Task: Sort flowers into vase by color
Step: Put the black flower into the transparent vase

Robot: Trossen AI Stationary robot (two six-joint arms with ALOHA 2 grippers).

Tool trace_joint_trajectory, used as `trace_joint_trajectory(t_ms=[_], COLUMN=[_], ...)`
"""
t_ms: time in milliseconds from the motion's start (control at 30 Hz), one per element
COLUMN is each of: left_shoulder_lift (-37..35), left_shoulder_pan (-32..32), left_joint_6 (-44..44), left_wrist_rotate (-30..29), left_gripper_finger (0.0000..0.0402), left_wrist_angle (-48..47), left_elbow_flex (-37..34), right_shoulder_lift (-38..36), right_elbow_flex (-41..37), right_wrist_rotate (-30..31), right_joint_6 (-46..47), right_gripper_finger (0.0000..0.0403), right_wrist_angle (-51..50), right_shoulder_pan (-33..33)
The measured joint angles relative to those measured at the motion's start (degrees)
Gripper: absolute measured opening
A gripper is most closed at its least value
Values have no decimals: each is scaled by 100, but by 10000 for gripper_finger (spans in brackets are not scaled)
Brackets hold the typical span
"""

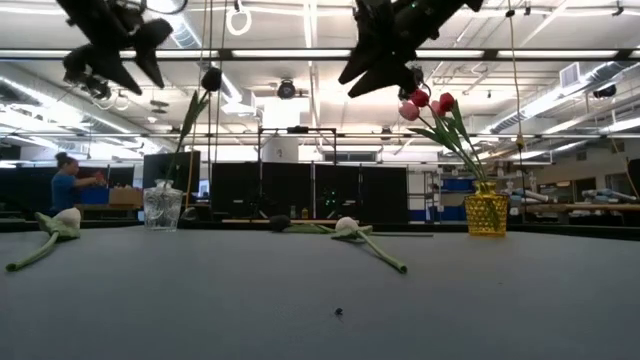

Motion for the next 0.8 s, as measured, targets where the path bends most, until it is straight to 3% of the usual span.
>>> trace_joint_trajectory(t_ms=[167, 300, 600, 800], left_shoulder_lift=[-48, -134, -139, -140], left_shoulder_pan=[-194, -583, -1845, -2426], left_joint_6=[690, 432, -442, -899], left_wrist_rotate=[1168, 2046, 2034, 1945], left_gripper_finger=[240, 238, 197, 188], left_wrist_angle=[-22, -20, 190, 802], left_elbow_flex=[421, 436, -74, -470], right_shoulder_lift=[730, 1508, 3066, 3589], right_elbow_flex=[382, 756, 1878, 2633], right_wrist_rotate=[72, 97, 202, 196], right_joint_6=[14, 251, 107, -412], right_gripper_finger=[168, 168, 168, 168], right_wrist_angle=[-655, -1084, -1918, -2238], right_shoulder_pan=[125, 260, -172, -690])
